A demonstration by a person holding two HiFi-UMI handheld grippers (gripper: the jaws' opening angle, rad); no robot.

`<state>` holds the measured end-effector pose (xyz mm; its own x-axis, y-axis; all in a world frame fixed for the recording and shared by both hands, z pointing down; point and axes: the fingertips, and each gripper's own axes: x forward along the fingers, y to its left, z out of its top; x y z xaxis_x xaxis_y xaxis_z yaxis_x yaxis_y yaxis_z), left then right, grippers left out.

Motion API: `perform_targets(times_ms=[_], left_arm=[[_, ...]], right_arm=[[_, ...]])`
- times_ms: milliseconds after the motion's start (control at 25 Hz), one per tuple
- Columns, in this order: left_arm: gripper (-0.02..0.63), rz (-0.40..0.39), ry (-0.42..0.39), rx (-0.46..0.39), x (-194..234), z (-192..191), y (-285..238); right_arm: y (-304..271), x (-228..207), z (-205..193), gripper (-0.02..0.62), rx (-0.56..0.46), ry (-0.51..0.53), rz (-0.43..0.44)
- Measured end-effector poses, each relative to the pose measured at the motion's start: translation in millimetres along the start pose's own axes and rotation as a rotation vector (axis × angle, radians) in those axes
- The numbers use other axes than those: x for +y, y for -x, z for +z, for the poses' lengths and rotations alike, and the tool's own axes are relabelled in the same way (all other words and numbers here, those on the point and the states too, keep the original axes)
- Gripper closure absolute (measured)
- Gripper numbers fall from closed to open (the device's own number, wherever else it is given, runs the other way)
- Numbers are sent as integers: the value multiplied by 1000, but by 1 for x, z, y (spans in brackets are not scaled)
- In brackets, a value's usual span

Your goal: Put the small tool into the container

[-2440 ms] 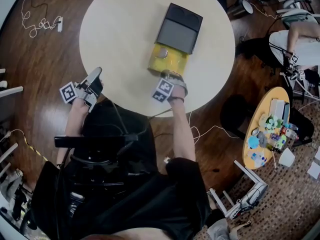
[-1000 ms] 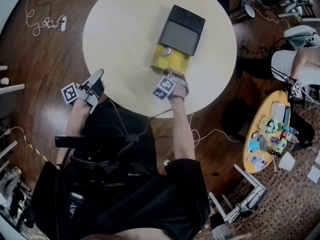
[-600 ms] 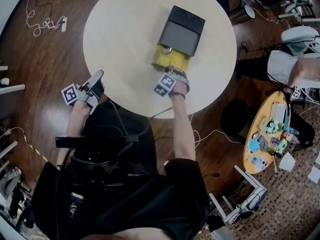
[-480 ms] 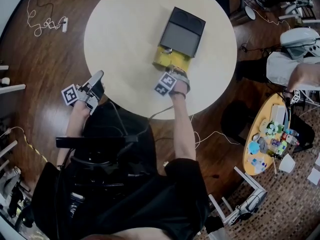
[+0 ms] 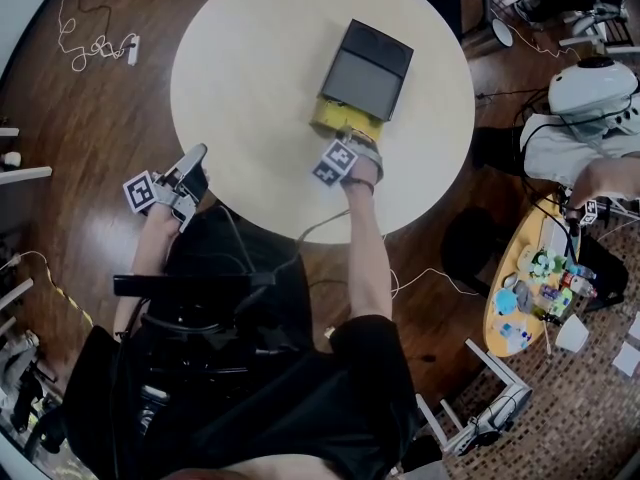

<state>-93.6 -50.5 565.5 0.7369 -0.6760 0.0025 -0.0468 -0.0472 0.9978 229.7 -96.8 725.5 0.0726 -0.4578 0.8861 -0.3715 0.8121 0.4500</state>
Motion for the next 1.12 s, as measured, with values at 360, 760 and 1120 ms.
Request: perform_targets(times_ms=[360,760,1120], left_arm=[[586,5,1,-2,0,-2,1],[586,11,2,-3,2,0,1],[586,15,4,12,2,-1,-1]], right_arm=[[-5,-16,1,554,0,-11,-6],[-13,-30,2,552,6,-32,-17],[-19,-45,6,548,11,-64,-37]])
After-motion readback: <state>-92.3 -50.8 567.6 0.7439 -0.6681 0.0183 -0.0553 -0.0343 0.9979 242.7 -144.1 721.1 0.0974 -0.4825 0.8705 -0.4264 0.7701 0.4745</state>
